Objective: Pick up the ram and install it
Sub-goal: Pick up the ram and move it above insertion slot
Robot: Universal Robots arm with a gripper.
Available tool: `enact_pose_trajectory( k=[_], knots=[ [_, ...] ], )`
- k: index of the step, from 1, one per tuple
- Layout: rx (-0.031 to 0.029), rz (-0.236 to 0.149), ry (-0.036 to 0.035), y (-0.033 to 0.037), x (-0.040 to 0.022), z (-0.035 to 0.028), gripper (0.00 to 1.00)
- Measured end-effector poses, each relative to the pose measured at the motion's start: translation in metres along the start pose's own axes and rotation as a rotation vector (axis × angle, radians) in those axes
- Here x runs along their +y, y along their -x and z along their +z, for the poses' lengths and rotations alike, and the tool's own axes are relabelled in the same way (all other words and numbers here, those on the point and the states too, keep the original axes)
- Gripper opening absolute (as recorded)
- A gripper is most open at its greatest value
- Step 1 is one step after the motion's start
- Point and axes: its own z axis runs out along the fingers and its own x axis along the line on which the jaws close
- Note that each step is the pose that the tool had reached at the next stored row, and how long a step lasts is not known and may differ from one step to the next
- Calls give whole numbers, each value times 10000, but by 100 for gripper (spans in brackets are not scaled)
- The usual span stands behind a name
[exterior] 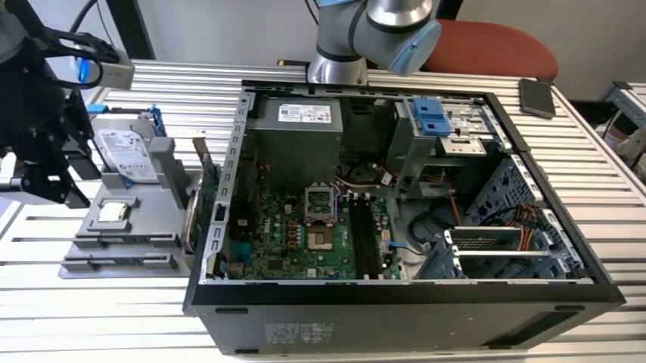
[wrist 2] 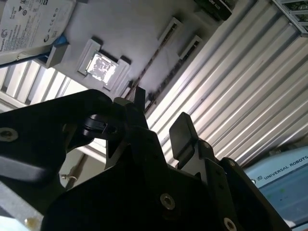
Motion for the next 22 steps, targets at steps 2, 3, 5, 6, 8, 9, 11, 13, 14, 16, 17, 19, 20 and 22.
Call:
enact_pose_trajectory(
  k=[2,3,5,6,8,9,11,13,14,16,17,19,20,22],
  knots=[
    [0,0,-1,-2,0,33,100],
    [0,0,-1,-2,-1,53,100],
    [2,0,0,-4,-1,88,100],
    [7,-1,1,-5,-1,106,100],
    [15,-1,1,-7,-2,143,100],
    [17,-1,1,-8,-2,160,100],
    [23,-1,2,-10,-1,197,100],
    [27,0,2,-12,-2,234,100],
    [28,0,1,-13,-2,252,100],
    [32,-1,2,-15,-2,288,100],
    [35,0,2,-16,-2,307,100],
    [40,0,2,-18,-2,342,100],
    [42,1,2,-19,-1,360,100],
    [51,1,3,-20,1,398,100]
  ],
)
